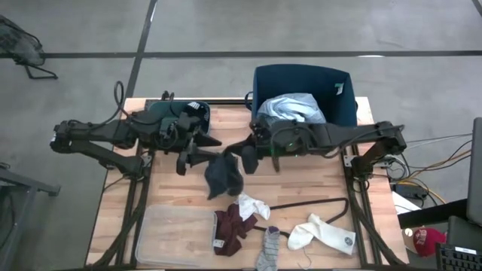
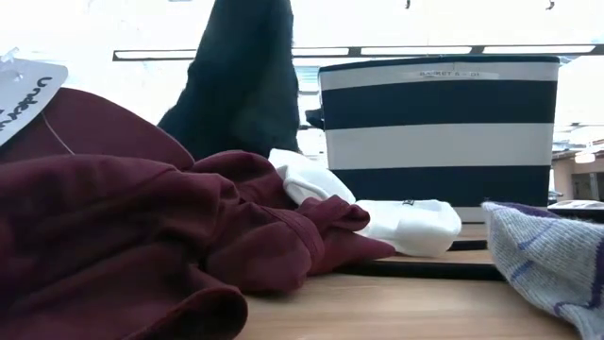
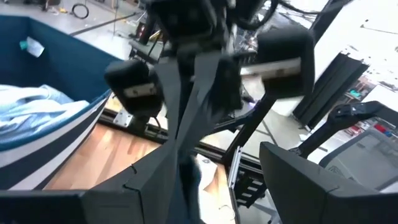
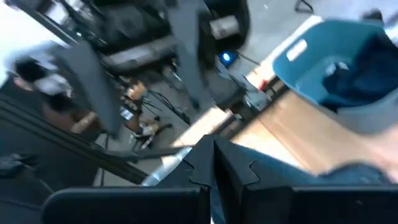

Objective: Pick & Place Cloths
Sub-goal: Put the dark blue pants into the green bin

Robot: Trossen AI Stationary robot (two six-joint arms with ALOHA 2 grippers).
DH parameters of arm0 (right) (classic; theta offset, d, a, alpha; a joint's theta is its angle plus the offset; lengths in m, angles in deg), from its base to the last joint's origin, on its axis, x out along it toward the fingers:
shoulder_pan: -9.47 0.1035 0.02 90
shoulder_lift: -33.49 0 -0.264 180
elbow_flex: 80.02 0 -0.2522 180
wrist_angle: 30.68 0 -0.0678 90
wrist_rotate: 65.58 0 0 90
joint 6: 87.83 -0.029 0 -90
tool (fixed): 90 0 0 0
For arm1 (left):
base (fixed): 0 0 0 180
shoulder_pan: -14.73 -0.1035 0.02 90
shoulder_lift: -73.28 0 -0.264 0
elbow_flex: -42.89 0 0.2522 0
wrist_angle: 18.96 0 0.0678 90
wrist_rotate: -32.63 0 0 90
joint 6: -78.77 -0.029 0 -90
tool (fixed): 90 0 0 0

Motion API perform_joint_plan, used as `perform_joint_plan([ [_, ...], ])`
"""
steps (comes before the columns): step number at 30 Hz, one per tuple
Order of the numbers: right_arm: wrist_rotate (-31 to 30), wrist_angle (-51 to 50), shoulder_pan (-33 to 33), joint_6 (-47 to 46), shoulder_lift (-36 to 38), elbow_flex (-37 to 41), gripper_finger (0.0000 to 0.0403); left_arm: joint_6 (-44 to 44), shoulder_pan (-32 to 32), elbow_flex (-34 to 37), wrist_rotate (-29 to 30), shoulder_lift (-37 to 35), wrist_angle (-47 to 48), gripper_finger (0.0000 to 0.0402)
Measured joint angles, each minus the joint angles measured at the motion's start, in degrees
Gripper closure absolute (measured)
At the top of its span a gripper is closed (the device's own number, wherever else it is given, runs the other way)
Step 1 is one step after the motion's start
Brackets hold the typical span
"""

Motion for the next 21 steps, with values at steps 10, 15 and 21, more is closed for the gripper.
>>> perform_joint_plan([
  [10,0.00,-0.02,0.00,5.64,-0.02,-9.87,0.0395,-0.76,0.21,0.00,0.01,-0.26,0.46,0.0167],
  [15,0.02,-0.02,0.00,8.67,-0.02,-14.05,0.0395,-0.55,0.21,0.00,-1.51,-0.05,0.58,0.0167],
  [21,0.02,-0.05,-0.04,10.60,-0.04,-16.74,0.0395,0.15,0.21,0.00,-4.03,0.22,-0.32,0.0167],
])
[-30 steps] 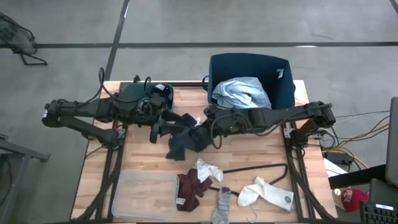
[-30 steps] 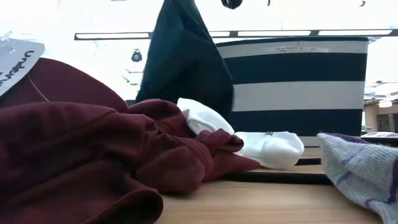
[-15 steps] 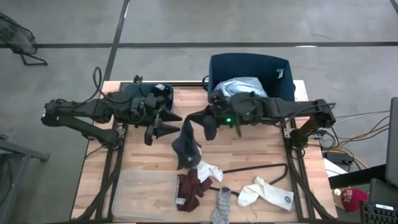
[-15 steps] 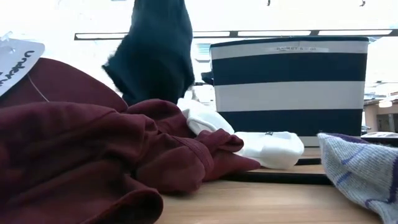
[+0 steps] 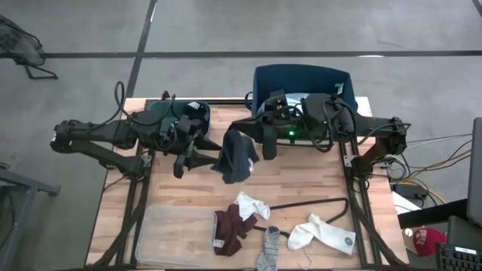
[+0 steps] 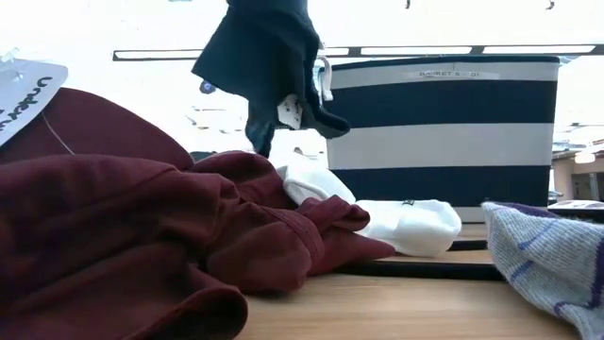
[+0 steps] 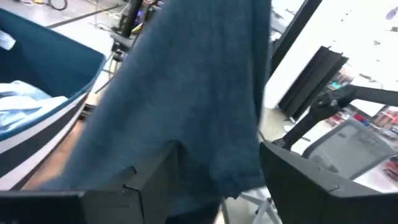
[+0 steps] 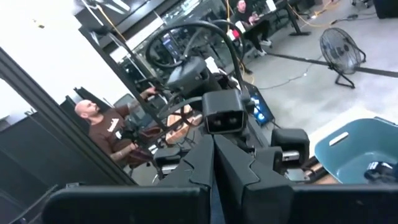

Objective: Pick & Place Cloths
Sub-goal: Put the dark blue pants into the green bin

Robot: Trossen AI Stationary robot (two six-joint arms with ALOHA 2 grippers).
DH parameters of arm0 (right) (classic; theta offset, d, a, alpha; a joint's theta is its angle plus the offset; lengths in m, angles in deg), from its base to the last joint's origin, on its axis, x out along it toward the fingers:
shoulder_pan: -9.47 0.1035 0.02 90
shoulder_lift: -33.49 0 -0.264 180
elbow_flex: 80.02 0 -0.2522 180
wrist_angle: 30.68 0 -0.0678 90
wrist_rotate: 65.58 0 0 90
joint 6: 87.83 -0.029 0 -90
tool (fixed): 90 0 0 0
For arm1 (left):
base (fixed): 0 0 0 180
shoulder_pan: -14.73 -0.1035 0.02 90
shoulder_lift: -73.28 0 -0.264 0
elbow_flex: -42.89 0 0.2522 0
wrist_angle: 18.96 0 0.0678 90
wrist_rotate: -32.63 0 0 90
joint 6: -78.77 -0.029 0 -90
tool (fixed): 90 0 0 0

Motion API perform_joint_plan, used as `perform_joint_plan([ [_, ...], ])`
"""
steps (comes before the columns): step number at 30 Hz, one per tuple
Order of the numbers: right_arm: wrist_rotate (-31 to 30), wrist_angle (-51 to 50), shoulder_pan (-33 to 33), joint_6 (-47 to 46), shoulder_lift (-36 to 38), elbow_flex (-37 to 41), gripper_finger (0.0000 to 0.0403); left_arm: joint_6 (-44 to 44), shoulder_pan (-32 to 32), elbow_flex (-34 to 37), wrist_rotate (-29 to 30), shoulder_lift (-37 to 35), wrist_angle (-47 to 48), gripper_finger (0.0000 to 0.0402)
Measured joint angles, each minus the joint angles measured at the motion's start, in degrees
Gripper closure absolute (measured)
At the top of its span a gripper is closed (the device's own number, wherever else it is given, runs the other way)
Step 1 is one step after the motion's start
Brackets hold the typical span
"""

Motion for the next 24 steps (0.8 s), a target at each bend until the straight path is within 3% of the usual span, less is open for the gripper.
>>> perform_joint_plan([
  [15,0.15,0.01,0.00,0.00,-0.04,-1.27,0.0395,1.98,0.63,0.00,-1.16,0.13,-6.46,0.0167],
  [24,0.17,1.95,0.00,-0.36,-0.04,-1.31,0.0395,2.16,0.63,0.00,2.34,0.32,-7.07,0.0153],
])
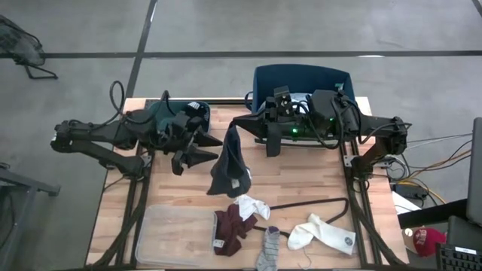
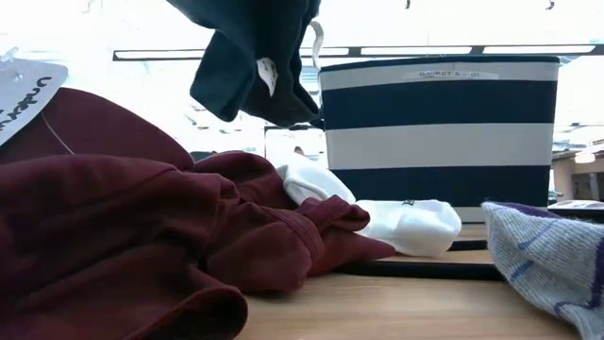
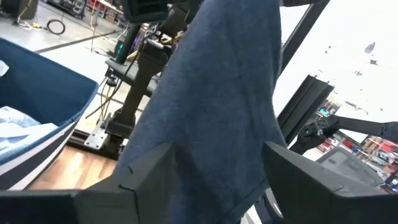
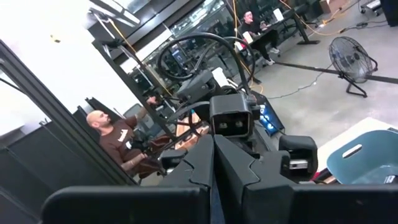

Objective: Pick & Place Cloths
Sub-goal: Put the dark blue pants into the green bin

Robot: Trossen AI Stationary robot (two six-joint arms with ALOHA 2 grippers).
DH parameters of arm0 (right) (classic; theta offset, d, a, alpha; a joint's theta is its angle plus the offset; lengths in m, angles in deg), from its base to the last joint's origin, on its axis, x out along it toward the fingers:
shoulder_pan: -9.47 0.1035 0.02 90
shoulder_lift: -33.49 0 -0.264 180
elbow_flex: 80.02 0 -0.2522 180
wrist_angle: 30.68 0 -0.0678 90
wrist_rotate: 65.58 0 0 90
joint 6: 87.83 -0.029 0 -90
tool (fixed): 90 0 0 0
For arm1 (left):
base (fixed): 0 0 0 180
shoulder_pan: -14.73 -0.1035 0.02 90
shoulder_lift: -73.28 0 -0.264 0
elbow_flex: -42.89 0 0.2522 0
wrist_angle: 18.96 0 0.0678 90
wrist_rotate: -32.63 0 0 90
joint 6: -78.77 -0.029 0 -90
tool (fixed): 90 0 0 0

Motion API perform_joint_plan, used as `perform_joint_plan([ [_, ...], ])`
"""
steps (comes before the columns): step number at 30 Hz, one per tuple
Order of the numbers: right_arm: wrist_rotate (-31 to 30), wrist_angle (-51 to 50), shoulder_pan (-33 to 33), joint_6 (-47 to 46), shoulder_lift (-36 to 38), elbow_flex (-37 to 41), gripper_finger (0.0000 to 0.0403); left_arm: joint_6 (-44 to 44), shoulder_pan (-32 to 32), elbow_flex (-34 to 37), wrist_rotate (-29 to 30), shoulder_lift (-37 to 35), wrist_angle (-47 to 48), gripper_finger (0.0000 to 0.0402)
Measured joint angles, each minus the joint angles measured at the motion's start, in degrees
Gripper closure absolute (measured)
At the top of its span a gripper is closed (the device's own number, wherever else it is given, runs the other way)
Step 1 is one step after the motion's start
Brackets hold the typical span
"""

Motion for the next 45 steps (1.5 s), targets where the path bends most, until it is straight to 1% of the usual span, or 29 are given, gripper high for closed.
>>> perform_joint_plan([
  [3,0.00,0.04,0.00,-0.74,0.02,0.00,0.0395,0.64,0.00,0.00,0.78,0.58,-0.03,0.0126],
  [7,0.12,1.20,0.00,-1.42,-0.05,-0.02,0.0395,1.75,0.13,0.00,2.15,2.09,-0.82,0.0079],
  [10,0.56,3.09,0.00,-1.44,-0.07,-0.02,0.0395,2.48,0.13,0.00,1.34,3.81,-3.54,0.0049],
  [12,0.63,3.56,0.00,-1.43,-0.07,-0.02,0.0395,2.82,0.20,0.00,1.02,4.75,-4.93,0.0037],
  [16,1.25,2.87,0.00,-1.41,-0.09,-0.02,0.0395,2.65,0.26,0.02,-2.01,5.95,-5.54,0.0031],
  [20,6.88,-0.21,0.38,-2.65,-0.09,0.01,0.0395,3.02,0.29,0.02,-6.11,5.41,-5.79,0.0030],
  [24,7.31,-8.76,1.20,-1.65,-0.09,0.65,0.0394,3.05,0.35,0.00,-8.26,3.99,-4.14,0.0031],
  [26,6.78,-14.09,1.18,-2.83,-0.24,1.18,0.0394,3.37,0.35,0.02,-8.34,3.25,-3.02,0.0032],
  [30,5.03,-23.75,1.12,-5.92,-1.36,1.74,0.0387,4.94,0.39,-0.08,-8.80,1.16,-3.97,0.0033],
  [34,5.01,-27.84,1.42,-6.84,-4.18,1.75,0.0350,4.57,0.42,-0.11,-8.75,-1.54,-6.84,0.0034],
  [39,5.03,-30.20,1.40,-7.61,-9.95,1.81,0.0272,2.96,0.46,-0.11,-6.84,-4.08,-6.73,0.0035],
  [42,4.99,-34.58,1.40,-9.46,-13.27,1.84,0.0225,2.94,0.44,-0.11,-6.38,-4.97,-6.69,0.0035],
  [45,4.97,-37.90,1.38,-9.97,-16.93,1.84,0.0187,2.60,0.44,-0.11,-6.11,-5.55,-6.71,0.0035],
])
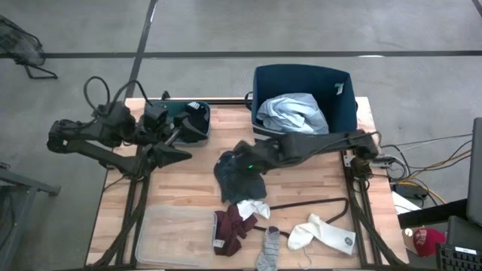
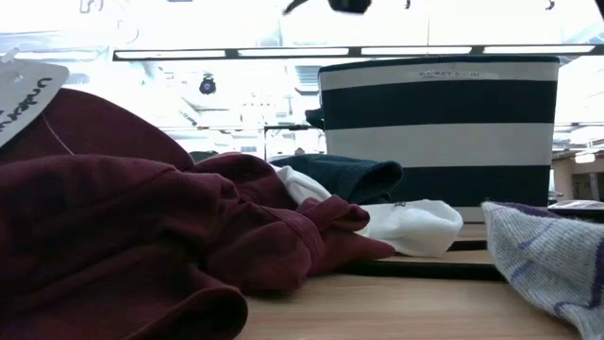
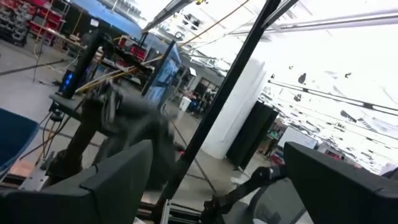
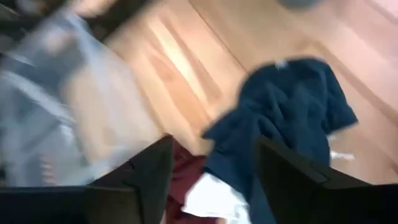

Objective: Pick & Place Cloths
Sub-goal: Put the dark blue pants into the green bin

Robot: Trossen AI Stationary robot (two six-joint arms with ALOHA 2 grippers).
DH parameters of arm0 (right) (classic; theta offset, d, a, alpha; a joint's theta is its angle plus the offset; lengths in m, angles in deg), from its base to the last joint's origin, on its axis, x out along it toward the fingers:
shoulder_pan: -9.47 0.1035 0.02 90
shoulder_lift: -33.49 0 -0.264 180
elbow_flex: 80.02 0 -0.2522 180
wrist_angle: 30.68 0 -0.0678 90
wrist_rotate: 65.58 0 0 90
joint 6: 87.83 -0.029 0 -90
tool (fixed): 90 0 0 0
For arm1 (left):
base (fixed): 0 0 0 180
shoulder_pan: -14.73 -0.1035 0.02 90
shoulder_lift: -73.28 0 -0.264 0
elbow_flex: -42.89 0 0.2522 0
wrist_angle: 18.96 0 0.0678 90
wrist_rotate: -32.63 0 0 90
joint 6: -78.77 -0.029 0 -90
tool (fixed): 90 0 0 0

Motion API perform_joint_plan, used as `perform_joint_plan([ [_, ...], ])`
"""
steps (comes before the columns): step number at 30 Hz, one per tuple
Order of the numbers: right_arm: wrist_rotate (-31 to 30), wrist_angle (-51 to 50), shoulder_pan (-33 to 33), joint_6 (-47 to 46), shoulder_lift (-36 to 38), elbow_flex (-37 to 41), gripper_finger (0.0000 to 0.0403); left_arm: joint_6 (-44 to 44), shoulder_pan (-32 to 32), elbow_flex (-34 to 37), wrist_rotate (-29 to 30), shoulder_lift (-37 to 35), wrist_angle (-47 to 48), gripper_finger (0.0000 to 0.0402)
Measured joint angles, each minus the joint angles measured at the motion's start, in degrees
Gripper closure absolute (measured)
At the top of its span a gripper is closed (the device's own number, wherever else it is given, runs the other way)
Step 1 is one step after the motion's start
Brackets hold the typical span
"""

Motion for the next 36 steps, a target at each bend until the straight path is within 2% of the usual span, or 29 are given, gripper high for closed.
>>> perform_joint_plan([
  [9,-0.01,-2.70,-0.51,0.31,-12.29,0.01,0.0130,-0.66,0.00,0.02,0.24,0.20,0.23,0.0035],
  [14,-0.04,-3.60,-1.62,0.46,-17.47,0.02,0.0122,-0.51,0.00,0.04,0.28,0.22,0.46,0.0035],
  [18,1.65,-3.76,-2.58,1.43,-21.31,0.00,0.0134,-0.46,0.00,0.07,0.37,0.28,0.48,0.0035],
  [21,4.85,-3.75,-3.04,2.88,-23.41,0.00,0.0160,-0.35,0.00,0.07,0.39,0.24,0.46,0.0035],
  [24,7.77,-3.53,-3.08,4.05,-24.15,0.01,0.0209,-0.25,-0.04,0.07,0.39,0.11,0.48,0.0035],
  [30,8.42,-2.22,-2.89,4.55,-21.26,0.02,0.0368,-0.70,-0.04,0.09,0.39,-0.15,0.47,0.0035],
  [36,6.39,-0.17,-2.85,4.50,-12.99,-0.04,0.0390,-0.94,-0.02,0.10,0.33,-0.39,0.50,0.0035],
])
